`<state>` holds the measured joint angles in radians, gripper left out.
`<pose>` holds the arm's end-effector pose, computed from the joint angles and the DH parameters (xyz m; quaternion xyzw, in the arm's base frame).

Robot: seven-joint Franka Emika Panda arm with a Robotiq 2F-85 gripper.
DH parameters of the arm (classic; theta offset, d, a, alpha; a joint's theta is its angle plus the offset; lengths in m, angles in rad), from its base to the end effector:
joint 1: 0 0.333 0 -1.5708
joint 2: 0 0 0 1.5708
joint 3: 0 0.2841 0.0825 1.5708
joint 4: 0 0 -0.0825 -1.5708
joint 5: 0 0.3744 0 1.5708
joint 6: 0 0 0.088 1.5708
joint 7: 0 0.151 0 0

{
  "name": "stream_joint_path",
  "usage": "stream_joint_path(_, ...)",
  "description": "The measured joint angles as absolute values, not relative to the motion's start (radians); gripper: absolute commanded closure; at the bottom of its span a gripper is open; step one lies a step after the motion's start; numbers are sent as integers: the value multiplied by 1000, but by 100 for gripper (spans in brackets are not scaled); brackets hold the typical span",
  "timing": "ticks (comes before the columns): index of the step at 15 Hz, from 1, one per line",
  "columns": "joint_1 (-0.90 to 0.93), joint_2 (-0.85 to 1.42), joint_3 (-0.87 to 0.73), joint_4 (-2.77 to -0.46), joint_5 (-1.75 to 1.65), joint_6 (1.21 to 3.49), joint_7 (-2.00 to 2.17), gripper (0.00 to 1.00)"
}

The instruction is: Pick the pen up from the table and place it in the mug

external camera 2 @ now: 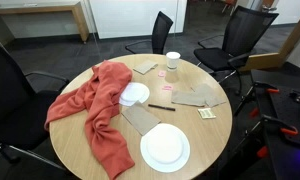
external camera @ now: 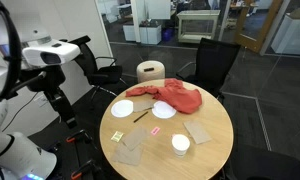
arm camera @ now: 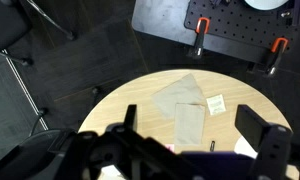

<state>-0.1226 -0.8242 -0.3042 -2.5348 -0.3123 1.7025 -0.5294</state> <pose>0.2801 -0.1709 0.4509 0.9914 0.1224 -0.0300 0.0342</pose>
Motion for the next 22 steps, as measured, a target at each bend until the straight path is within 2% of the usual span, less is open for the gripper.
stream_joint_path(11, -116, -823, -304, -2535, -312, 1704, -529, 0)
stream_joint_path(22, 48, -686, -288, -2539, -287, 1823, -529, 0)
